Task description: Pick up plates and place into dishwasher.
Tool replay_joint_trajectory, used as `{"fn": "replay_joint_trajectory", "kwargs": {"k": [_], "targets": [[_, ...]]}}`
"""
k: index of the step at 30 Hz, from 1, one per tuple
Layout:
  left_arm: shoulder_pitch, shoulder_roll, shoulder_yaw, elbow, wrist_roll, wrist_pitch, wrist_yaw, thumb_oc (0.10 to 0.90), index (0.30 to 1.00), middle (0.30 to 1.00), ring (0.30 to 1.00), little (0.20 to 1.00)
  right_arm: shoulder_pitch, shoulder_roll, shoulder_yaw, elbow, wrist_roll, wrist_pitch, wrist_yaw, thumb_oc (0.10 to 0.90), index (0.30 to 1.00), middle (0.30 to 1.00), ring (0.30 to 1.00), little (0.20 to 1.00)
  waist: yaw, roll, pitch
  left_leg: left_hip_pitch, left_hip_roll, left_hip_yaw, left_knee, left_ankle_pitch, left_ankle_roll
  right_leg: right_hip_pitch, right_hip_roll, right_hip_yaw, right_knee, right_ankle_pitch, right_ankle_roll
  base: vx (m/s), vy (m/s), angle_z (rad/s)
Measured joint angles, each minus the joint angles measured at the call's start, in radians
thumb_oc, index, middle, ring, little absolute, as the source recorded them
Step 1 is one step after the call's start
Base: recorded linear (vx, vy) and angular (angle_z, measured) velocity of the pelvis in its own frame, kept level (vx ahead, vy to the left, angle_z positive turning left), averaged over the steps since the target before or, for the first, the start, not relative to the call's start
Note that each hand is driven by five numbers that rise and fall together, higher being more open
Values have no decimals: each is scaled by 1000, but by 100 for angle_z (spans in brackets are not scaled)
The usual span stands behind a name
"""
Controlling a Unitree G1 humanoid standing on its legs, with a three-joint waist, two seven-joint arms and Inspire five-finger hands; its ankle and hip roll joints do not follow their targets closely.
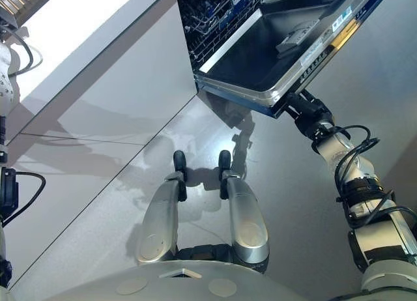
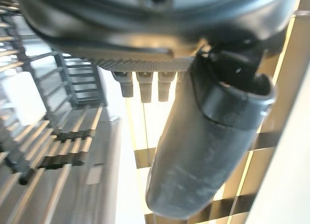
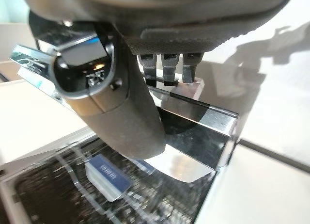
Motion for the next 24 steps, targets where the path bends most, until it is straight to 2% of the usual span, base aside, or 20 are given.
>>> {"fn": "replay_joint_trajectory", "kwargs": {"k": [1,2,3,5,9,12,14,18,19,21,22,24], "targets": [[0,2,2,-1,0,-20,5,800,900,900,900,900,-19,2,-20,1,35,-19,-4,800,900,900,900,900,-1,0,1,-4,-2,26,23,-7,-11,7,-4,-11,-44,9,-55,62,19,29],[0,1,1,2,-1,-21,13,800,900,900,900,900,-37,17,-43,1,87,-35,-17,800,900,900,900,900,5,1,1,7,-5,71,74,-9,-11,10,-14,-33,-52,34,-67,75,13,-8],[-2,3,3,3,-1,-22,15,800,900,900,900,900,-52,39,-47,1,151,-62,-19,800,900,900,900,900,21,1,1,20,-11,56,57,14,15,12,-10,-36,-50,41,-60,73,6,-22],[-2,1,0,10,-1,-22,7,800,900,900,900,900,-76,66,-48,-4,254,-93,-19,800,900,900,900,900,24,1,1,44,-16,46,32,44,22,34,-6,-35,-63,44,-58,63,-2,-5],[-2,1,1,10,-2,-21,8,800,900,900,900,900,-112,79,-48,-55,378,-130,-17,800,900,900,900,900,41,1,1,84,-17,48,4,63,29,81,-5,-42,-92,47,-63,61,-7,9],[-1,1,3,10,-2,-19,8,800,900,900,900,900,-142,80,-49,-130,426,-161,19,800,900,900,900,900,52,1,1,99,-21,47,-10,67,34,98,-4,-35,-109,45,-60,77,-8,10],[0,1,3,10,-2,-15,1,800,900,900,900,900,-179,91,-68,-201,455,-187,80,800,900,900,900,900,61,1,1,111,-25,46,-21,82,56,103,-5,-34,-109,45,-60,105,-2,8],[18,-13,2,10,-1,6,-19,800,900,900,900,900,-315,118,-120,-383,473,-272,161,800,900,900,900,900,63,1,2,194,-34,42,-68,85,60,181,-4,-28,-139,37,-49,76,12,13],[20,-14,2,10,-1,6,-23,800,900,900,900,900,-380,118,-132,-424,440,-332,153,800,900,900,900,900,67,1,1,212,-35,41,-81,80,52,207,-4,-15,-164,34,-45,47,38,13],[22,-14,2,9,-1,6,-26,800,900,900,900,900,-497,116,-181,-442,249,-423,93,800,900,900,900,900,78,-3,-1,231,-39,39,-85,80,51,230,1,0,-177,35,-44,31,57,10],[25,-13,3,9,-1,6,-26,800,900,900,900,900,-534,116,-214,-442,161,-444,54,800,900,900,900,900,81,-7,-5,236,-39,38,-85,80,51,235,2,5,-178,34,-43,6,62,6],[40,-13,6,9,-1,5,-26,800,900,900,900,900,-567,85,-263,-421,-59,-438,-16,800,900,900,900,900,89,-17,-14,249,-40,39,-92,80,51,248,3,22,-185,33,-42,-26,60,1]]}}
